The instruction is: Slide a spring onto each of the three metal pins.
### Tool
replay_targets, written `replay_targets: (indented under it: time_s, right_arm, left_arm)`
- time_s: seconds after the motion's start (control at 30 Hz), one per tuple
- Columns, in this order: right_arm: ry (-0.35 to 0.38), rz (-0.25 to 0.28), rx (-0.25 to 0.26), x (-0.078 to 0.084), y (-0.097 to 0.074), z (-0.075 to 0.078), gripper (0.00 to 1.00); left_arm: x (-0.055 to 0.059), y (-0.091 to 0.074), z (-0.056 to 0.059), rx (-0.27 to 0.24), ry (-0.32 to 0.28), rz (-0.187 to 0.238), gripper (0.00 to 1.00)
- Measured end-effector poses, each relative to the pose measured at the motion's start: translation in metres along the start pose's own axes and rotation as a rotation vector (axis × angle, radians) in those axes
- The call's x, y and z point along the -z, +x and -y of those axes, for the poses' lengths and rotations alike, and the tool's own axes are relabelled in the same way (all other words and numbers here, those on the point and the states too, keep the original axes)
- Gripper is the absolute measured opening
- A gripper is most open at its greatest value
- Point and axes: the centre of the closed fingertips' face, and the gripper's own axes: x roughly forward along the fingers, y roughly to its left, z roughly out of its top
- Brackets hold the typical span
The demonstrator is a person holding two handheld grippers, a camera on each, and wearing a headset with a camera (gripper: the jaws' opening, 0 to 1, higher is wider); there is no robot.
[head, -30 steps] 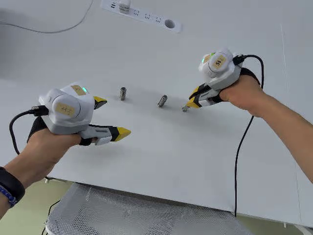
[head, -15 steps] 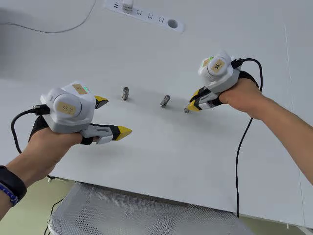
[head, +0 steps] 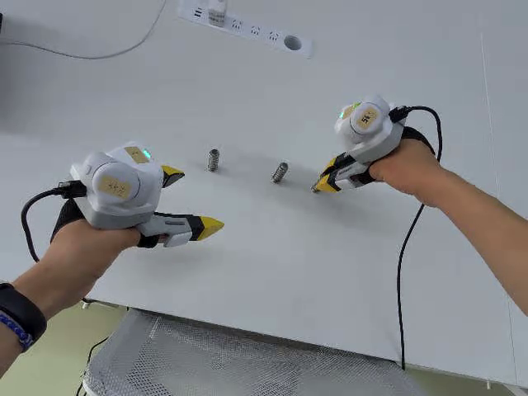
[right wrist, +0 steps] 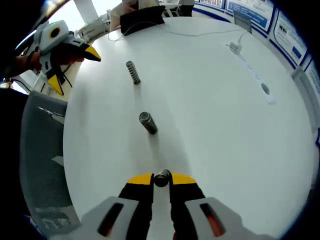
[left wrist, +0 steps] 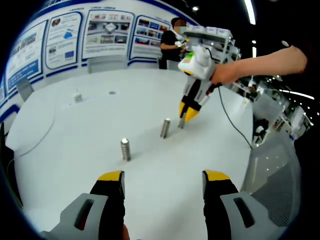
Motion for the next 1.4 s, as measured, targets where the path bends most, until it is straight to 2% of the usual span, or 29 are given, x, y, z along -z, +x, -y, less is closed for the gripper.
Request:
replay_targets:
  time_s: [0.3, 0.47, 0.7, 0.97, 1.27, 1.4]
  right_arm:
    - [0.019, 0.020, 0.019, 0.003, -0.005, -0.002, 0.18]
    - [0.073, 0.055, 0.041, 0.007, -0.011, -0.003, 0.24]
    - [0.177, 0.131, 0.080, 0.018, -0.023, -0.006, 0.29]
    - [0.266, 0.211, 0.100, 0.028, -0.030, -0.018, 0.32]
    - [0.350, 0.347, 0.118, 0.021, -0.034, -0.032, 0.37]
    - [0.380, 0.402, 0.143, 0.020, -0.037, -0.036, 0.39]
  left_arm:
    - [-0.004, -0.003, 0.000, -0.004, 0.011, 0.004, 0.64]
    - [-0.005, -0.005, -0.001, -0.008, 0.009, 0.006, 0.64]
    - [-0.002, -0.008, -0.001, -0.014, 0.004, 0.003, 0.64]
    - [0.000, -0.011, 0.000, -0.022, -0.008, 0.008, 0.64]
    - [0.000, -0.013, -0.005, -0.035, -0.045, 0.020, 0.64]
    - [-0.001, -0.015, -0.008, -0.042, -0.062, 0.028, 0.64]
